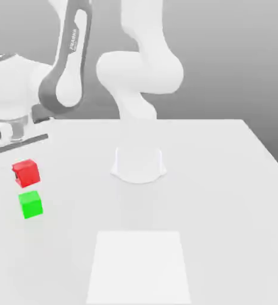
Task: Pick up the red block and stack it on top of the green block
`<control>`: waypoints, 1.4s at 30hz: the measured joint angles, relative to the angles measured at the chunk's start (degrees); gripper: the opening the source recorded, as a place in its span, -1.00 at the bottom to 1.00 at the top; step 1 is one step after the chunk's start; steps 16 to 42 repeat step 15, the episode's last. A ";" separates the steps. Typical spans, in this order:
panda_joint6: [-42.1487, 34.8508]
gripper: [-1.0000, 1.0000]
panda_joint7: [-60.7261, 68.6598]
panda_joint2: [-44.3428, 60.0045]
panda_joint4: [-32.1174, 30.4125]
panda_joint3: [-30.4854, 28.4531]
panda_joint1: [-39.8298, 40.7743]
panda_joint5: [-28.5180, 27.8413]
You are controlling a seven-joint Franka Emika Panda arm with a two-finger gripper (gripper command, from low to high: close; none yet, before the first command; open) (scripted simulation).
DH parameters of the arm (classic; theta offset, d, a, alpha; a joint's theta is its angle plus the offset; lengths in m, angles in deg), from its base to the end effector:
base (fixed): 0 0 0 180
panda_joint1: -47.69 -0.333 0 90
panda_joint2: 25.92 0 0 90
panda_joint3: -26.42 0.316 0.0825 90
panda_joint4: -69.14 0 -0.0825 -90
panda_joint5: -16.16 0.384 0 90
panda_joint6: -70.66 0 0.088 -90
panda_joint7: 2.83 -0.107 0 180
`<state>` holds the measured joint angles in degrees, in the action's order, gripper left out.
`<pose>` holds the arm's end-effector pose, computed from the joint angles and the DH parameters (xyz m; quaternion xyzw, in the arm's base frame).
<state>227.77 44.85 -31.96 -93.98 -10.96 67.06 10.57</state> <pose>0.2074 -0.2943 0.2200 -0.9993 0.0323 -0.0051 0.0154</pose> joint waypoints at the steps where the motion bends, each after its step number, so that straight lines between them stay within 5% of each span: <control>1: 0.60 -1.00 0.95 0.78 0.00 -0.09 -0.43 1.37; 15: 7.73 -1.00 12.67 10.18 0.52 2.29 -2.21 17.93; 42: 7.73 -1.00 12.67 10.18 0.52 2.29 -2.21 17.93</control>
